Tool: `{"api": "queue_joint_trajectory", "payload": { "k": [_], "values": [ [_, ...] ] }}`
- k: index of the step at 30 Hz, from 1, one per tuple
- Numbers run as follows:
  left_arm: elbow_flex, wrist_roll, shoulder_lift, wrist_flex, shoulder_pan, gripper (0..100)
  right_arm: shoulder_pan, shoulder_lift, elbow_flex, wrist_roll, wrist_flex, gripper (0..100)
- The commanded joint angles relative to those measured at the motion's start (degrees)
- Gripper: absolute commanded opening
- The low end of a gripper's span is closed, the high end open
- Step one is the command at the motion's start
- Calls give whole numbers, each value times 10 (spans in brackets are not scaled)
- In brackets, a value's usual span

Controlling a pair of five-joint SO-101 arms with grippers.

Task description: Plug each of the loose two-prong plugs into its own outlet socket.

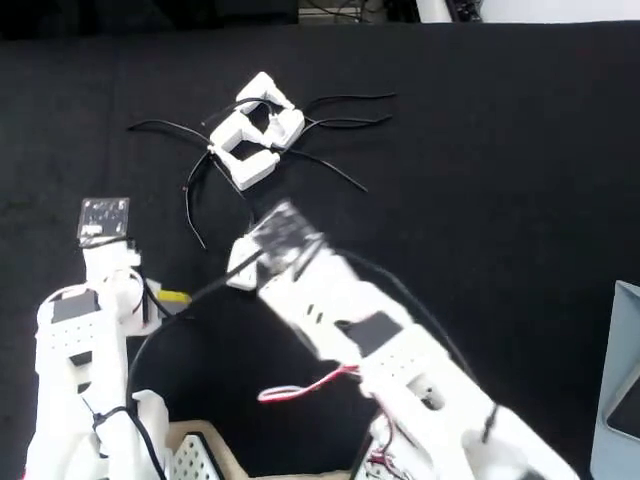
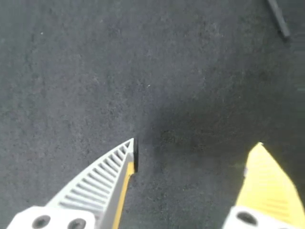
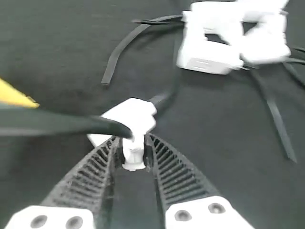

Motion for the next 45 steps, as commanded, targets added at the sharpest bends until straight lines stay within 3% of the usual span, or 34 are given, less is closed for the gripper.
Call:
{"api": "queue_joint_trajectory", "payload": {
  "k": [1,9,14,19,26,29,39,45],
  "values": [
    [-92,1,-11,57,61,405,79,-83,-52,0,55,11],
    [-185,3,-4,84,226,406,178,-108,-55,4,69,11],
    [-136,5,17,-36,280,395,186,-109,-55,4,70,11],
    [-111,1,120,-149,292,343,186,-109,-55,4,71,11],
    [-182,4,287,-157,293,337,186,-110,-54,4,71,11],
    [-198,0,319,-157,293,262,187,-111,-54,4,71,11],
    [-198,-1,257,-129,293,98,213,-111,-61,3,71,11],
    [-196,-81,151,-48,305,28,225,-111,-64,1,71,11]
  ]
}}
